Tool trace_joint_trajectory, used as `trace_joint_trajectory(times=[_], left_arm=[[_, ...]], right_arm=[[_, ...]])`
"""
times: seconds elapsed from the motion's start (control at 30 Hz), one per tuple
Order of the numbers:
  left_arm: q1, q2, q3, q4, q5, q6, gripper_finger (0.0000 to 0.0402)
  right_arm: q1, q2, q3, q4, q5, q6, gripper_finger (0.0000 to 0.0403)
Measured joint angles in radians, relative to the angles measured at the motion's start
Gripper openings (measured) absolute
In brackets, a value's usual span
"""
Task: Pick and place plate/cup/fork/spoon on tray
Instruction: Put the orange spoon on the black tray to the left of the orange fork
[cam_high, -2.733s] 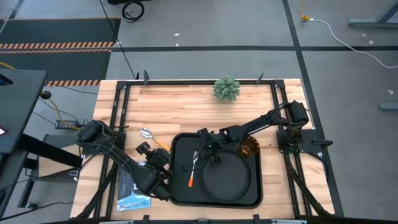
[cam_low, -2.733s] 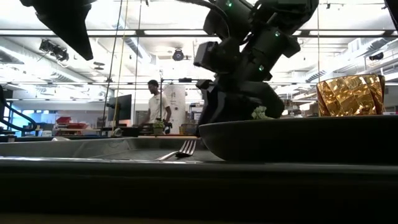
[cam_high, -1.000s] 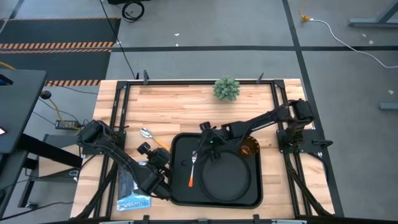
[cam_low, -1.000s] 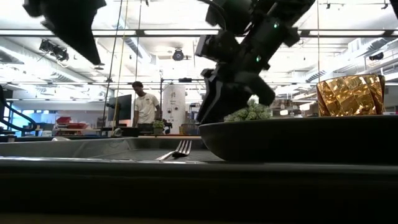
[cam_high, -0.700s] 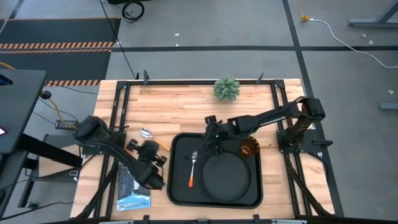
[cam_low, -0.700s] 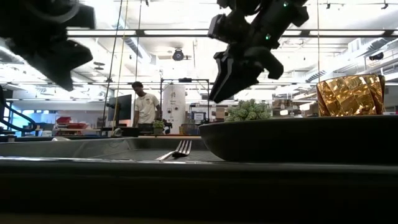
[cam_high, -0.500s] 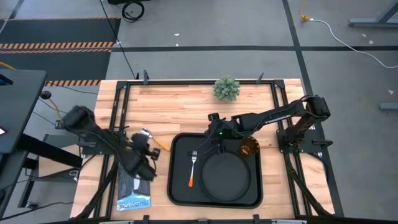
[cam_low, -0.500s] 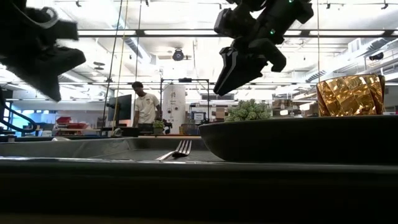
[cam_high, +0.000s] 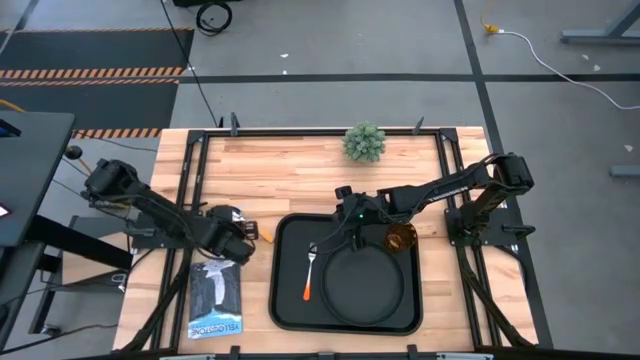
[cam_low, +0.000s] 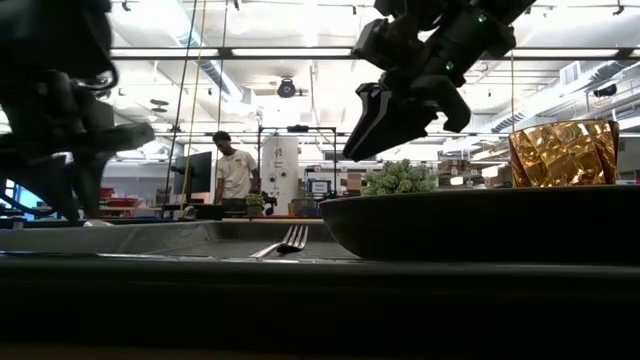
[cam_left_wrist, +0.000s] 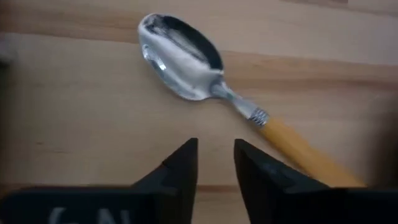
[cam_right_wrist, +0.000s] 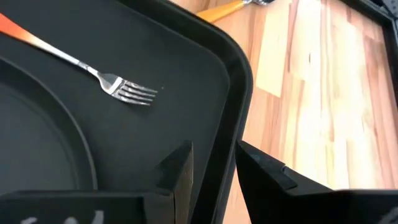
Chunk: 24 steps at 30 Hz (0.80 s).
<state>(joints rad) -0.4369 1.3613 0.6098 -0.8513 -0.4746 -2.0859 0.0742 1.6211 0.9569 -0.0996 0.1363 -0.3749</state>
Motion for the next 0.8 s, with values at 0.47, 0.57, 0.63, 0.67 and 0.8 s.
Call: trace_joint_trajectory(times=[0.47,0.57,0.63,0.67,0.8], left_arm=[[0.147,0.033,0.0,0.148,-0.001,0.054,0.0176],[0.164,0.072,0.0,0.187,0.009,0.058,0.0175],[0.168,0.094,0.0,0.204,0.017,0.065,0.0174],[0.168,0.104,0.001,0.211,0.02,0.064,0.0174],[0.17,0.127,0.005,0.209,0.017,0.051,0.0174]], right_arm=[[0.015,0.0,0.0,0.114,-0.105,-0.021,0.0127],[0.027,0.0,0.0,0.115,-0.106,-0.028,0.0127],[0.035,0.0,0.0,0.115,-0.106,-0.034,0.0127],[0.038,0.0,0.0,0.115,-0.106,-0.036,0.0127],[0.051,0.0,0.0,0.122,-0.106,-0.039,0.0127]])
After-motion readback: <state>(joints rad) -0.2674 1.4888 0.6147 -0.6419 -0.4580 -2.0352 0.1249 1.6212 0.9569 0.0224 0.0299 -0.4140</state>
